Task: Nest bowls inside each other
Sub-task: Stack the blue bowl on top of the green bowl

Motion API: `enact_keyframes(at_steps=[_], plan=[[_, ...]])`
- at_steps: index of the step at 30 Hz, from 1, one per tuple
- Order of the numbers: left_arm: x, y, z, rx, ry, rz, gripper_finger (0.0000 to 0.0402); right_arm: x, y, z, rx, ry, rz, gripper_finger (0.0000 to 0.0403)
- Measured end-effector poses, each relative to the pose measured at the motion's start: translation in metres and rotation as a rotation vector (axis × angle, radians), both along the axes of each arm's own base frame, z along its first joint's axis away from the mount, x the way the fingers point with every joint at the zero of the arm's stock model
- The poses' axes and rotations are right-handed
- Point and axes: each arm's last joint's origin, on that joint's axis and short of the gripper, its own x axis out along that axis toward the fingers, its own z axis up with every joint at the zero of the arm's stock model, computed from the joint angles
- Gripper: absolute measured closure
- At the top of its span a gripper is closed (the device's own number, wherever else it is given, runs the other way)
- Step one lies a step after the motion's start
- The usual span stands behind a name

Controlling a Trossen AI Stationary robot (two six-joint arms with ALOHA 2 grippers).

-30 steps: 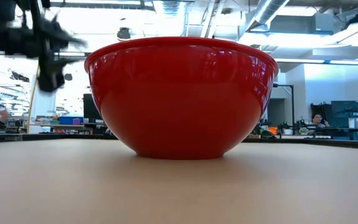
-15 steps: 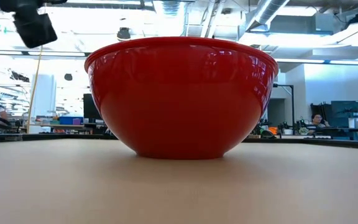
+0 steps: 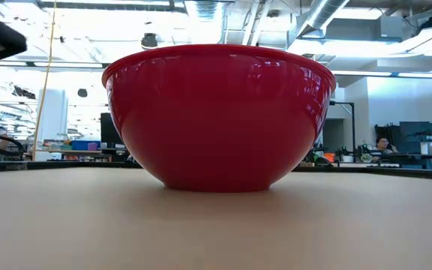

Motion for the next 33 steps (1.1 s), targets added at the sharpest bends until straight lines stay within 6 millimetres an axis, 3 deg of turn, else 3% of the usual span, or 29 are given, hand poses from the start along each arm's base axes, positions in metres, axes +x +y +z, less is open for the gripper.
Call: enact_keyframes(at_steps=[5, 15, 20, 23, 29, 33], plan=[[0.002, -0.016, -0.019, 0.074, 0.074, -0.035, 0.0272, 0.000, -0.001, -0.001, -0.006, 0.006, -0.002, 0.0275], [0.013, -0.031, -0.054, 0.204, 0.195, -0.063, 0.0272, 0.000, -0.003, -0.001, -0.012, 0.018, -0.008, 0.0275], [0.017, -0.038, -0.062, 0.170, 0.225, -0.085, 0.0276, -0.001, -0.002, -0.001, -0.012, 0.018, -0.005, 0.0275], [0.017, -0.040, -0.063, 0.143, 0.243, -0.102, 0.0301, -0.001, -0.002, -0.001, -0.010, 0.019, -0.004, 0.0275], [0.017, -0.040, -0.059, 0.102, 0.253, -0.109, 0.0388, -0.001, -0.001, -0.001, -0.005, 0.021, -0.001, 0.0275], [0.014, -0.039, -0.052, 0.064, 0.237, -0.102, 0.0392, -0.002, -0.002, -0.002, -0.010, 0.034, 0.001, 0.0275]])
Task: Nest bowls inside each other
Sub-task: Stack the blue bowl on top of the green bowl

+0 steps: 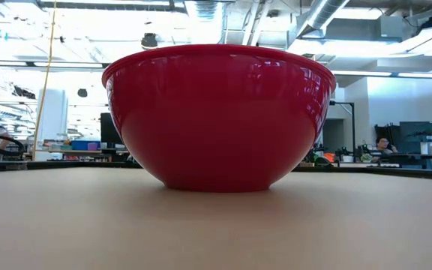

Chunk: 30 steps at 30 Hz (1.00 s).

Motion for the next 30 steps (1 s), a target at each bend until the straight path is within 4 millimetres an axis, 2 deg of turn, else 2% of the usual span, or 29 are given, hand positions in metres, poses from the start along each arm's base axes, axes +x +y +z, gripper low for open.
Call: enact_keyframes(at_steps=[5, 10, 13, 16, 23, 30], plan=[[-0.006, 0.015, 0.019, -0.027, -0.046, 0.159, 0.0400, -0.012, 0.003, -0.008, 0.003, 0.127, -0.023, 0.0275], [-0.005, 0.038, 0.041, -0.105, -0.155, 0.551, 0.0401, -0.024, 0.005, -0.014, 0.004, 0.234, -0.089, 0.0275], [-0.003, 0.049, 0.053, -0.154, -0.261, 0.761, 0.0401, -0.022, 0.000, -0.014, 0.021, 0.230, -0.149, 0.0275], [0.000, 0.056, 0.066, -0.191, -0.361, 0.901, 0.0401, -0.016, -0.008, -0.013, 0.050, 0.217, -0.205, 0.0275], [0.018, 0.068, 0.094, -0.199, -0.509, 1.025, 0.0401, 0.004, -0.039, -0.010, 0.104, 0.142, -0.328, 0.0269], [0.033, 0.078, 0.090, -0.137, -0.496, 1.059, 0.0401, 0.016, -0.069, -0.008, 0.099, 0.106, -0.426, 0.0237]])
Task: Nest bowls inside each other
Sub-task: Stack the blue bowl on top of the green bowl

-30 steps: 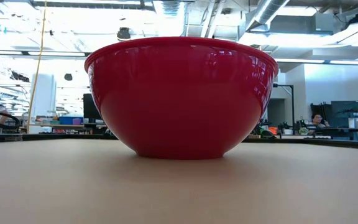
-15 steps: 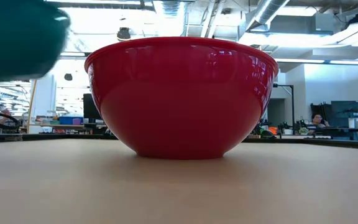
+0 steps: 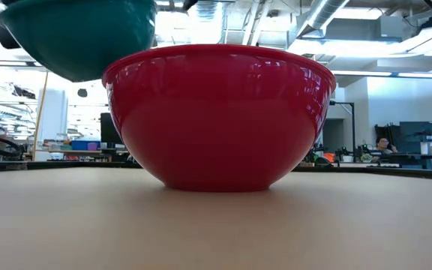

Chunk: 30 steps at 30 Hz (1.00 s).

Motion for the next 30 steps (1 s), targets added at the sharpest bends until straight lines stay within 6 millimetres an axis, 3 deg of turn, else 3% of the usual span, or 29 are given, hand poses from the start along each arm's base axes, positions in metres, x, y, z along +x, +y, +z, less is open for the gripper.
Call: enact_keyframes(at_steps=[9, 16, 20, 27, 30], plan=[[0.011, 0.004, 0.004, 0.008, -0.087, 0.029, 0.0401, 0.006, -0.019, -0.002, -0.022, 0.005, -0.026, 0.0183], [0.021, 0.006, 0.012, -0.002, -0.201, 0.049, 0.0401, 0.010, -0.028, -0.006, -0.031, 0.017, -0.046, 0.0187], [0.024, 0.009, 0.014, 0.000, -0.222, 0.056, 0.0401, 0.009, -0.030, -0.006, -0.029, 0.023, -0.055, 0.0231], [0.027, 0.008, 0.016, -0.025, -0.257, 0.066, 0.0395, 0.006, -0.035, -0.009, -0.047, 0.069, -0.098, 0.0373], [0.028, 0.007, 0.017, -0.036, -0.270, 0.064, 0.0370, 0.003, -0.037, -0.011, -0.058, 0.100, -0.097, 0.0389]])
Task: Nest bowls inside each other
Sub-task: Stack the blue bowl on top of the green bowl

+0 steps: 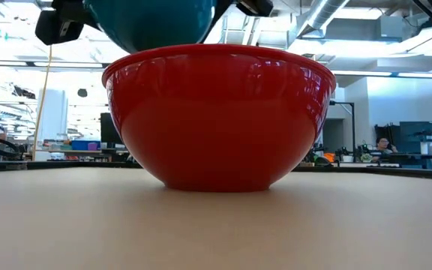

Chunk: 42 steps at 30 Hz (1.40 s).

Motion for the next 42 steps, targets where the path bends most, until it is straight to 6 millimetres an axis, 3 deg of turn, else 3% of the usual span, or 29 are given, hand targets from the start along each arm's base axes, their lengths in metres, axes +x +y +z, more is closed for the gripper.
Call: enact_keyframes(at_steps=[6, 10, 18, 22, 26, 33, 42], plan=[[0.003, -0.003, 0.006, 0.001, -0.048, -0.074, 0.0277, -0.008, 0.000, -0.004, -0.011, 0.111, 0.061, 0.0390], [-0.005, 0.001, 0.018, 0.028, -0.102, -0.104, 0.0236, -0.022, 0.001, -0.009, -0.026, 0.261, 0.079, 0.0390], [-0.047, 0.005, 0.048, 0.093, -0.249, -0.070, 0.0227, -0.033, -0.002, -0.002, -0.040, 0.306, 0.095, 0.0390], [-0.067, 0.001, 0.053, 0.192, -0.277, -0.045, 0.0226, -0.032, -0.010, 0.002, -0.053, 0.288, 0.103, 0.0390], [-0.077, -0.002, 0.050, 0.236, -0.264, -0.011, 0.0226, -0.030, -0.023, -0.002, -0.063, 0.322, 0.113, 0.0390], [-0.079, -0.008, 0.020, 0.198, -0.234, 0.014, 0.0226, -0.019, -0.054, -0.036, 0.009, 0.416, 0.145, 0.0390], [-0.079, -0.010, -0.008, 0.136, -0.214, 0.035, 0.0226, -0.010, -0.066, -0.067, 0.103, 0.417, 0.233, 0.0390]])
